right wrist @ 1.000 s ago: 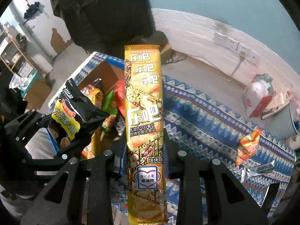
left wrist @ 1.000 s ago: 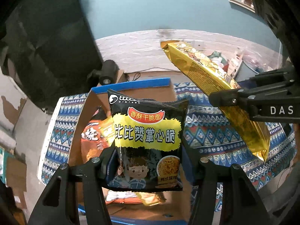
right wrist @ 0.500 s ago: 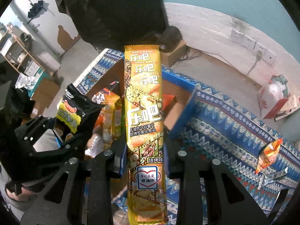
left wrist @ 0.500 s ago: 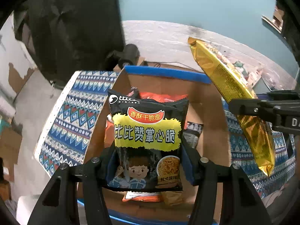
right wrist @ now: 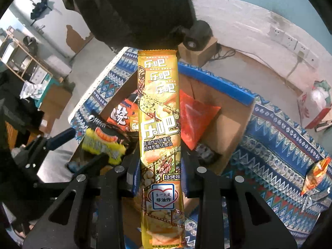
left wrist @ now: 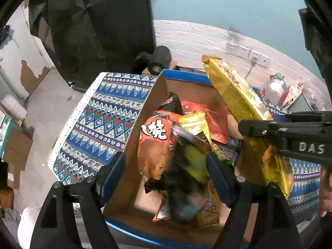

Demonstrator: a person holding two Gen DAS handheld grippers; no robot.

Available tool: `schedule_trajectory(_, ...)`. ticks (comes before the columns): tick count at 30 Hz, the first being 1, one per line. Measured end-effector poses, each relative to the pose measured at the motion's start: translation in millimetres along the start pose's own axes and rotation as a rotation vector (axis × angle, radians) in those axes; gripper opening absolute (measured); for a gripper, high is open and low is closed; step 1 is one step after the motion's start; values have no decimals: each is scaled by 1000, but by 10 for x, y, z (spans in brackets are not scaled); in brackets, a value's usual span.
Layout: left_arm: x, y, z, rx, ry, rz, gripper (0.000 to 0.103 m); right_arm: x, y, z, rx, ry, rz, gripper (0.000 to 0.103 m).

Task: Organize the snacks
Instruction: 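Release the black bag from the left gripper while the right lowers the yellow bar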

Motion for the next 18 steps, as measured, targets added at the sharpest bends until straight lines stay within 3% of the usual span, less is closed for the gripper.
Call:
schedule_trajectory(15,21,-8,89,25,-19,-15,81,23,49,-74,-5,7,-32,37)
schedule_trajectory(18,27,-63,106,19,-21,-25,81,2,-20,33,-22,-12,-35,46)
Point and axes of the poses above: each gripper's, at about its wrist camera, not at the fingertips, and z roughly against the way its jaws point, y to its left, x to its top, the point moved 8 cm from there along -z, roughly the way its jaws point, and after that the axes turned 6 degrees about y, right-handed, at the moved point
